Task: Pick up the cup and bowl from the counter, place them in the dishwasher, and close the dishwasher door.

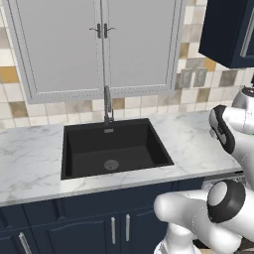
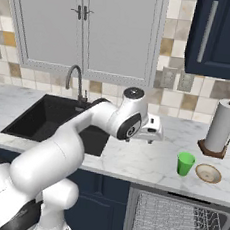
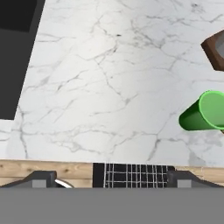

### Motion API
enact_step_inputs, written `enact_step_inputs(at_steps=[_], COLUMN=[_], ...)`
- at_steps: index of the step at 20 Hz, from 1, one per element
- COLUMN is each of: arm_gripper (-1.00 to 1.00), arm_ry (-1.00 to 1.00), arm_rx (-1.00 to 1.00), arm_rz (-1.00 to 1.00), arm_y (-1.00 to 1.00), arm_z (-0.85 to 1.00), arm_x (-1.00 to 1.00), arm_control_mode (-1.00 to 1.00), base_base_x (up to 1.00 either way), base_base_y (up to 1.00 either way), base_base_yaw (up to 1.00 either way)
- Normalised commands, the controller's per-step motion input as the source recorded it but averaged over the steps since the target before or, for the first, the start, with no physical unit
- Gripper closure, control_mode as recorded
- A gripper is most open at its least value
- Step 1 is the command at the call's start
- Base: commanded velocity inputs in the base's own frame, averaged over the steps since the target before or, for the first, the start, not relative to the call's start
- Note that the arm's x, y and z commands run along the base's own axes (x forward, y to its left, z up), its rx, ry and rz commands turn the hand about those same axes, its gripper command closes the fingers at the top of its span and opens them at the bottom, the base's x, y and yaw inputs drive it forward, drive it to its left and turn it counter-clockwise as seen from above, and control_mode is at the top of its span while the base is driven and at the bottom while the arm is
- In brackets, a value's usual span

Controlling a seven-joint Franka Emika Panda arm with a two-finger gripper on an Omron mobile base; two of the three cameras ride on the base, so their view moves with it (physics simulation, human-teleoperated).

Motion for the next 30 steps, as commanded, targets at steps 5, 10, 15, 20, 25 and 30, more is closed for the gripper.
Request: enact_step_inputs(at_steps=[5,10,15,20,25,30], arm_gripper=[-1.0,-1.0,-1.0,-1.0,-1.0,-1.0], arm_ry=[0.0,0.0,0.0,0.0,0.0,0.0], arm_rx=[0.0,0.0,0.0,0.0,0.0,0.0], arm_rz=[0.0,0.0,0.0,0.0,0.0,0.0], arm_y=[-0.46,-0.41,-0.35,-0.26,-0.24,-0.23], arm_z=[0.0,0.0,-0.05,-0.18,-0.23,-0.24], arm_x=[0.03,0.03,0.05,0.09,0.09,0.09], arm_control_mode=[-1.0,-1.0,-1.0,-1.0,-1.0,-1.0], base_base_x=[0.0,0.0,0.0,0.0,0.0,0.0], base_base_y=[0.0,0.0,0.0,0.0,0.0,0.0], base_base_yaw=[0.0,0.0,0.0,0.0,0.0,0.0])
